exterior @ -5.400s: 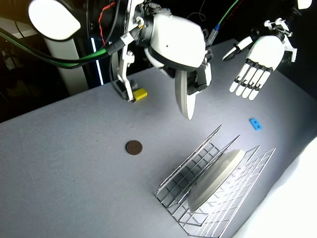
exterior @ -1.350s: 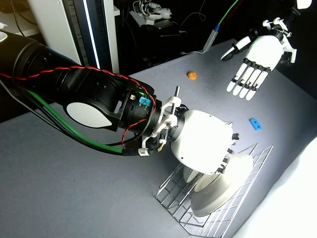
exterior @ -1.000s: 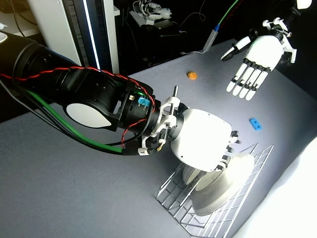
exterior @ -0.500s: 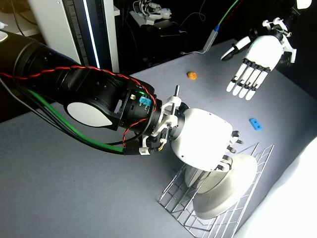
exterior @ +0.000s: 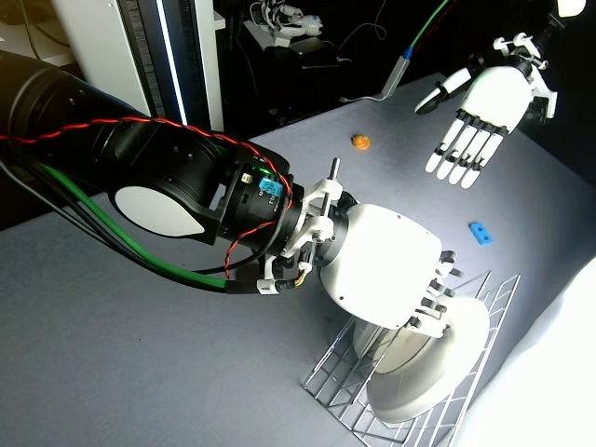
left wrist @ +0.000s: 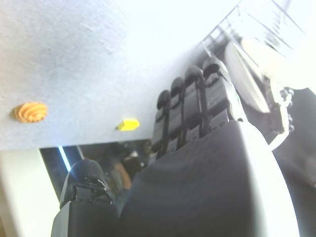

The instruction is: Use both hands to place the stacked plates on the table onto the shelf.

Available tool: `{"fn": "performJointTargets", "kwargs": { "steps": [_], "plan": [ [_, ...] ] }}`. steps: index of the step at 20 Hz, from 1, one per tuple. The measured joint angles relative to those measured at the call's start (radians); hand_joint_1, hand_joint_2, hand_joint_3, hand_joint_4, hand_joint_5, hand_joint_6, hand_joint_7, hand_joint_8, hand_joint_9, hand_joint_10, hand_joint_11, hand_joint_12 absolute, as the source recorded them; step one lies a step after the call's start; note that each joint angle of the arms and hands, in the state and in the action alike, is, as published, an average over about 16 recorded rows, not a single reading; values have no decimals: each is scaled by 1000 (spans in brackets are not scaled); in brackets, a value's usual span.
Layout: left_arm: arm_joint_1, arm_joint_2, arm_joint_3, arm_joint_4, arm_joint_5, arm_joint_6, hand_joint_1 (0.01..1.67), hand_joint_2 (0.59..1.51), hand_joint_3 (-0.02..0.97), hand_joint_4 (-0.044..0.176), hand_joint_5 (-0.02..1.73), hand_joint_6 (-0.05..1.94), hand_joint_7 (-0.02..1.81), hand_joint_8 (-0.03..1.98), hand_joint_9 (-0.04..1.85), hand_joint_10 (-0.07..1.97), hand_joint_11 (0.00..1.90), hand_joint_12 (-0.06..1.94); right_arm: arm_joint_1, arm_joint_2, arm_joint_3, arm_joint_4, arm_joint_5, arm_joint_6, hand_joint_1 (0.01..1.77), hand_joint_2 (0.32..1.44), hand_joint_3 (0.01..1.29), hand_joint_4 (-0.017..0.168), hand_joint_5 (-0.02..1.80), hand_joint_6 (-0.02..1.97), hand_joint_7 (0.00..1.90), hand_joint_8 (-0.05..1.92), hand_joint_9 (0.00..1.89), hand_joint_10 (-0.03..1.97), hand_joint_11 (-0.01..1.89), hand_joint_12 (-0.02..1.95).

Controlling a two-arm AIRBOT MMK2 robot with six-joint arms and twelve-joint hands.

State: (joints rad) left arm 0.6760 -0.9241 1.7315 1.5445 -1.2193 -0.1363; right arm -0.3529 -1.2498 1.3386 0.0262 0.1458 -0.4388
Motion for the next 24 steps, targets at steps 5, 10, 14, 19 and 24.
{"fn": "performJointTargets", "kwargs": {
  "steps": [5, 10, 14, 19, 24],
  "plan": [
    [0, 0, 0, 0, 0, 0, 16, 1120, 21, 0, 130, 8, 130, 8, 91, 20, 33, 74, 16, 12, -13, -1, 1, -2, 1182, 970, 11, -4, 592, 57, 603, 17, 609, 13, 122, 1246],
    [0, 0, 0, 0, 0, 0, 16, 1120, 21, 0, 136, 7, 130, 7, 89, 20, 25, 107, 37, 30, -35, -2, 6, -14, 1186, 963, 10, -3, 524, 41, 526, 17, 539, 13, 59, 1179],
    [0, 0, 0, 0, 0, 0, 16, 1120, 21, 0, 140, 7, 129, 7, 89, 20, 18, 132, 57, 58, -67, -2, 19, -51, 1192, 955, 10, -3, 492, 33, 487, 17, 504, 13, 22, 1137],
    [0, 0, -1, 0, 0, 0, 16, 1120, 21, 0, 136, 8, 121, 7, 83, 20, 17, 142, 84, 115, -143, -2, 48, -152, 1191, 954, 10, -3, 471, 32, 464, 17, 476, 13, 11, 1087],
    [0, 1, -5, 0, -1, -1, 16, 1120, 21, 0, 138, 8, 133, 7, 92, 20, 17, 172, 105, 205, -248, -1, 76, -260, 1181, 949, 11, -3, 473, 32, 469, 25, 483, 21, 11, 1094]
  ]
}}
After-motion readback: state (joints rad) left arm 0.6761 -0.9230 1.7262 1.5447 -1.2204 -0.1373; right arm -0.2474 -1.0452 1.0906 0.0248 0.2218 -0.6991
